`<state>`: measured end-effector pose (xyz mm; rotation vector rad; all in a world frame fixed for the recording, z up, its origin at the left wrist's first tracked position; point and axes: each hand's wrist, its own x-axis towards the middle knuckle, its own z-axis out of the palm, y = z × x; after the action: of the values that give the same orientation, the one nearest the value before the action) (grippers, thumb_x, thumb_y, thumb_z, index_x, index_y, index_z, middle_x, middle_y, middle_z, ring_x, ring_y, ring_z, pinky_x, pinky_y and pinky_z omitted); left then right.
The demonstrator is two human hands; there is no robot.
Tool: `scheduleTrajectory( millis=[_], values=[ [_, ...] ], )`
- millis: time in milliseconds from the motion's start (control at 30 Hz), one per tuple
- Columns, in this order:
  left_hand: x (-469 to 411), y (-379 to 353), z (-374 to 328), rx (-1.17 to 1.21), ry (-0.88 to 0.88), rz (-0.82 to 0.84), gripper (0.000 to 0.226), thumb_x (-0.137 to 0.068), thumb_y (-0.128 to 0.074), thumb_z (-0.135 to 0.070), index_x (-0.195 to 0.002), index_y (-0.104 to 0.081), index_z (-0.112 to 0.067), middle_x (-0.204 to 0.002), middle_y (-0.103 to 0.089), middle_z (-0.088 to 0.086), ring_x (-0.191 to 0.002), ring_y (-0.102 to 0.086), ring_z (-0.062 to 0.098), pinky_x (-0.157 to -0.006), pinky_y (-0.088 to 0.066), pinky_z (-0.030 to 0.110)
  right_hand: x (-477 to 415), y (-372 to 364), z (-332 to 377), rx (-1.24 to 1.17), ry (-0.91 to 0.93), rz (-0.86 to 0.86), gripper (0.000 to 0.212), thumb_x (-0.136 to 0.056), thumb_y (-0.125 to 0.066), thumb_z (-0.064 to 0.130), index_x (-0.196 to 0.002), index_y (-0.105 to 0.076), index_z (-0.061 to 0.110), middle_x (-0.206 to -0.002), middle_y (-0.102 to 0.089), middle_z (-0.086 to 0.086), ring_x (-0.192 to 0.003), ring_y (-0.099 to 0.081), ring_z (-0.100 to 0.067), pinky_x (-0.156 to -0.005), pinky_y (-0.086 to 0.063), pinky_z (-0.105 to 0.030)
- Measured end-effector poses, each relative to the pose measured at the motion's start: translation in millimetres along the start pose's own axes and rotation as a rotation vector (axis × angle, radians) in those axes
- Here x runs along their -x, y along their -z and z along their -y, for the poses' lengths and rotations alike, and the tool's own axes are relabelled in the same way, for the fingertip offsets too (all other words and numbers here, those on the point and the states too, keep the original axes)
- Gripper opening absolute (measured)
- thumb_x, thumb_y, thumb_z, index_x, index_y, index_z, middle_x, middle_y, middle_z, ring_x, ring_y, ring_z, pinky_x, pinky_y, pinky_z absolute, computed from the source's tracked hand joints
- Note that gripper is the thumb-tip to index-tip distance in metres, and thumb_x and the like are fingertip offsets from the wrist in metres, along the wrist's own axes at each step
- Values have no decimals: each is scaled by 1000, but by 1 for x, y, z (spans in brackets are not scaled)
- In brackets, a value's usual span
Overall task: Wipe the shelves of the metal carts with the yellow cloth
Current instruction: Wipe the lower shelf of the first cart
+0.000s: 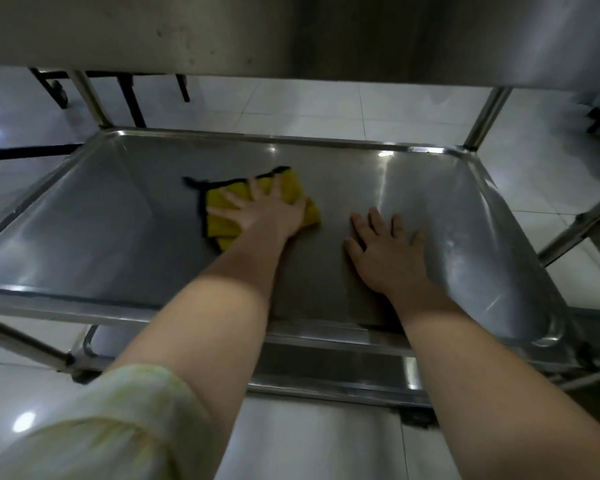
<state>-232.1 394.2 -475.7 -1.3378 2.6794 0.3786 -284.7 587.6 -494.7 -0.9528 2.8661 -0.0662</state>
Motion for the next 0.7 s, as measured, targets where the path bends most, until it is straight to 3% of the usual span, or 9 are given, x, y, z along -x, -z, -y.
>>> scheduleTrajectory(
  millis=[100, 200, 267, 367, 467, 600, 700],
  values=[
    [13, -14, -28, -146, -345, 45, 80, -81, -14, -89, -150, 7, -55, -164, 13, -7, -146, 16, 45, -101, 11, 80, 0, -1, -9, -1, 12, -12, 62, -98, -12, 64, -155, -1, 41, -165, 4, 8, -151, 3, -29, -117, -2, -62],
    [9, -1, 38, -186, -419, -1, 76, -80, -17, -89, -147, 4, -61, -164, 12, -13, -150, 8, 35, -110, 6, 74, 0, -1, -15, -28, 19, 9, 62, -97, -15, 67, -154, -5, 45, -165, 3, 10, -151, 4, -29, -117, 0, -62],
    [7, 13, 105, -146, -292, -34, 75, -79, -18, -88, -147, 2, -62, -164, 9, -14, -151, 4, 32, -113, 1, 70, 1, -1, -13, -43, 23, 13, 62, -97, -17, 67, -154, -7, 44, -165, 3, 10, -151, 4, -30, -117, 1, -62],
    [21, 27, 174, -34, 40, -20, 80, -77, -15, -90, -148, 1, -59, -164, 10, -13, -151, 7, 33, -112, 4, 71, 2, -1, -3, -39, 21, -5, 61, -98, -16, 65, -154, -10, 42, -165, 2, 7, -151, 3, -33, -116, -1, -64],
    [42, 14, 149, -30, 141, -19, 79, -80, -14, -89, -149, 5, -57, -164, 14, -10, -148, 11, 43, -106, 5, 77, 3, 0, 6, -19, 11, -11, 60, -99, -15, 63, -155, -9, 41, -165, 2, 6, -150, 4, -35, -115, -1, -66],
    [99, -22, 50, -119, -237, 8, 75, -80, -11, -87, -147, 10, -59, -163, 20, -7, -145, 18, 47, -102, 11, 79, 2, -2, 1, -21, 3, -8, 60, -99, -15, 63, -155, -8, 42, -165, 2, 7, -151, 3, -34, -115, 0, -65],
    [125, -31, 42, -220, -398, 34, 75, -76, -8, -90, -143, 14, -63, -161, 25, -10, -147, 22, 39, -107, 12, 75, 1, -3, -7, -45, 15, -14, 60, -98, -17, 64, -154, -9, 44, -165, 0, 10, -151, 2, -30, -116, 0, -62]
  ],
)
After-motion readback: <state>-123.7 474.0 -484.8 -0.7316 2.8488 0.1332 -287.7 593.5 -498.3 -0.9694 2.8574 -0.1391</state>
